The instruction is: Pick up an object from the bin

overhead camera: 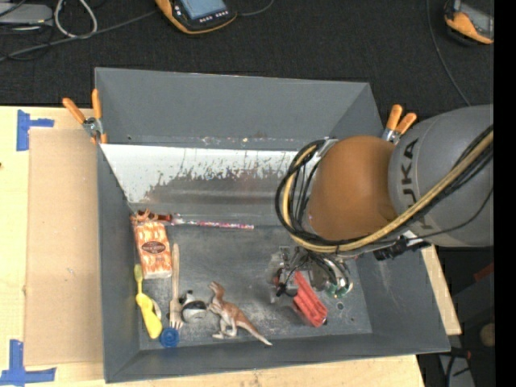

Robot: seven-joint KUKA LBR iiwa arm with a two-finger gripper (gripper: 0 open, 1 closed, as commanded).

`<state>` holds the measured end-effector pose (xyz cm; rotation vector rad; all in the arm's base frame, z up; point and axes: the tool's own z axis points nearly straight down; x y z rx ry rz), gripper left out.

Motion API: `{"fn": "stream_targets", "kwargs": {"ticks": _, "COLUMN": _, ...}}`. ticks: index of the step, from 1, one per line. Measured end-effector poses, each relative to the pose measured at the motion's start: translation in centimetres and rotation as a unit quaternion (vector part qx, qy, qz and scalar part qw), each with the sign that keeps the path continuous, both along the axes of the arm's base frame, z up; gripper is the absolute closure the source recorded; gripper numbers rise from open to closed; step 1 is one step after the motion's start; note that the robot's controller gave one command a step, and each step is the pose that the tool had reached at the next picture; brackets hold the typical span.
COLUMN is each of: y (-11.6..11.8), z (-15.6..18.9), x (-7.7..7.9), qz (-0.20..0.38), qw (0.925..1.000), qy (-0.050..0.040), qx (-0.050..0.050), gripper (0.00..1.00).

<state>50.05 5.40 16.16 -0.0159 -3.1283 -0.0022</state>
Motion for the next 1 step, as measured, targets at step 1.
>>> {"fn": "stream_targets", "kwargs": {"ticks": 1, "y": -0.15, "z": 9.01, "x": 0.77, "qz": -0.005, "qw": 1.0, "qy": 0.0034, "qx": 0.0, "gripper": 1.0}}
